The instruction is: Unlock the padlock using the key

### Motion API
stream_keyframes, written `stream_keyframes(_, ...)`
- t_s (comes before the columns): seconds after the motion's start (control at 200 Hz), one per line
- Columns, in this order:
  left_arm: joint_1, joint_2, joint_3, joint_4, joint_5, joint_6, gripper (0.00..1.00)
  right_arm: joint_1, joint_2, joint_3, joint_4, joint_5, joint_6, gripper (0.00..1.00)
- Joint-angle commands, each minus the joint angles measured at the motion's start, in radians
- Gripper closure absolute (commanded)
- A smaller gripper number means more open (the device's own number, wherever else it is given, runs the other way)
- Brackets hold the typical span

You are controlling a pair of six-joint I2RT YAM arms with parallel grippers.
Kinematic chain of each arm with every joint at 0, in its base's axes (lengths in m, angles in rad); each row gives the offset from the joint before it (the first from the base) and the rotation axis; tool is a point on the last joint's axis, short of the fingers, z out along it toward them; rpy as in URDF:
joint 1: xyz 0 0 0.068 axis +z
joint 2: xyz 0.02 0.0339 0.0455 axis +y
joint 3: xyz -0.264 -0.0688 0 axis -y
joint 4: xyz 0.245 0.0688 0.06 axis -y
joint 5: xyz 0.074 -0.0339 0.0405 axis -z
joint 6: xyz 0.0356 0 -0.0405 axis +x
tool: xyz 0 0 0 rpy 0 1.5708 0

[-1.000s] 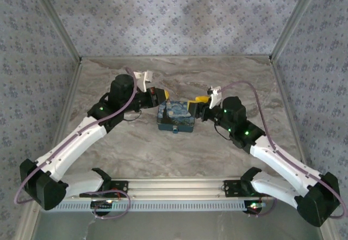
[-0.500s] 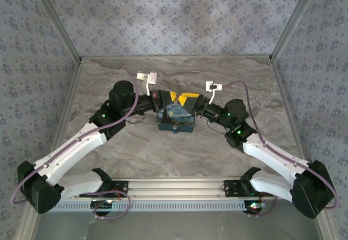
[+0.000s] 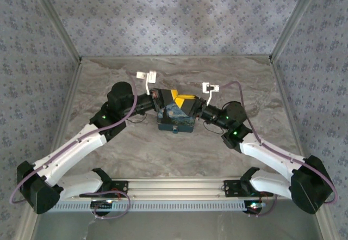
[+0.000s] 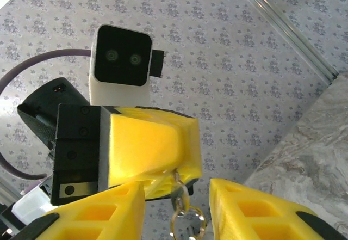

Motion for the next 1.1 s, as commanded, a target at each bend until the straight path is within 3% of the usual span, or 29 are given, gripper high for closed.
stream_keyframes(0.0, -0.006, -0.031, -0.010, 0.060, -0.008, -0.008, 1.00, 0.010, 0.002, 0.011, 0.048, -0.014, 0.009, 0.65)
stream_keyframes(0.455, -0.006, -0.072, -0.032, 0.086, -0.027, -0.015, 1.00, 0.013, 0.026, 0.005, 0.057, 0.009, 0.009, 1.00)
stream_keyframes(0.745, -0.006, -0.095, -0.053, 0.098, -0.038, -0.019, 1.00, 0.011, 0.011, 0.007, 0.022, 0.026, -0.013, 1.00)
stream_keyframes(0.819, -0.006, -0.099, -0.054, 0.097, -0.042, -0.015, 1.00, 0.011, 0.004, 0.004, 0.010, 0.036, -0.009, 0.73)
stream_keyframes(0.869, -0.006, -0.099, -0.054, 0.094, -0.042, -0.014, 1.00, 0.015, -0.001, 0.002, 0.019, 0.036, -0.010, 0.64)
stream_keyframes(1.094, -0.006, -0.093, -0.062, 0.107, -0.044, -0.026, 1.00, 0.045, -0.015, 0.032, 0.012, 0.017, -0.042, 0.57)
